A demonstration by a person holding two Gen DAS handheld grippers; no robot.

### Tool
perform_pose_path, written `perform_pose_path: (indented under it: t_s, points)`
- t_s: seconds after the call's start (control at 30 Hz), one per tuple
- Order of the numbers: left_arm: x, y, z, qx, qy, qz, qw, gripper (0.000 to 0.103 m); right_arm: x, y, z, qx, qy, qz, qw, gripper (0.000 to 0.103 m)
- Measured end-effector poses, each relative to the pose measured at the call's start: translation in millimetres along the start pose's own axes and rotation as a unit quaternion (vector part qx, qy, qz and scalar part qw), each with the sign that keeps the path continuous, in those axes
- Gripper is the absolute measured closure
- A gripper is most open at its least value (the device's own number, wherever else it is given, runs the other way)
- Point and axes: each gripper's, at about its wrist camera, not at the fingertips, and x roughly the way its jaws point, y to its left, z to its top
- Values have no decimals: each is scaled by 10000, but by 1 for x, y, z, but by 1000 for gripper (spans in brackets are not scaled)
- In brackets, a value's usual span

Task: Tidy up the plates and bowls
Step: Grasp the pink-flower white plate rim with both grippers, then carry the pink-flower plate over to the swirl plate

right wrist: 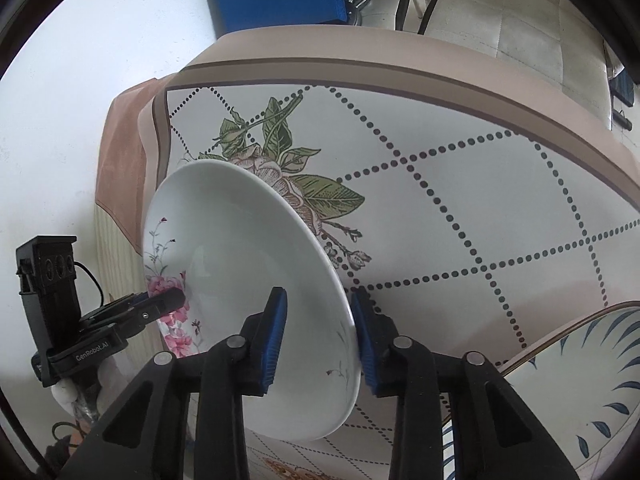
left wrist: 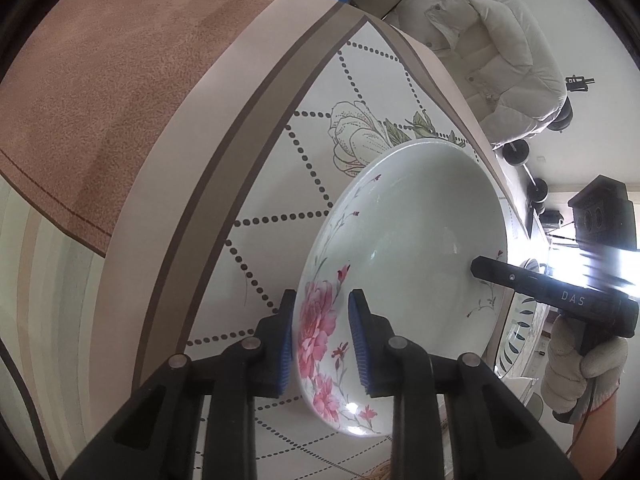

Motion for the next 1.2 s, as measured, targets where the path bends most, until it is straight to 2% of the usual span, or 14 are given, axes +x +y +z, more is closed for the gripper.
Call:
perform_pose_path:
  t_s: [0.07,0.13,0.4,0.73,1.03,1.2]
  points:
    - [-1,2,-1,-23,-30,44,10000,85,-2,2,-3,-69,-57,-154,9998,82]
    - [0,1,-3,23,-56,150,9999,87,-2,-2,-3,-25,-78,-153,9998,84]
    - [-4,-3,-5,97,-154,303,9994,88,-4,-1,-7,11,-234,-201,9995,84]
    - [-22,-13,-11,228,-307,420,9984,88,-16,1,-26,-39,-341,-6,9994,88]
    - [-44,-40,-26,519,-411,406,9970,88,-43,-6,-48,44,-552,159,9983,89]
    - [-55,-66,-43,784,-416,407,9952,88,-64,-15,-73,146,-712,247,9970,89]
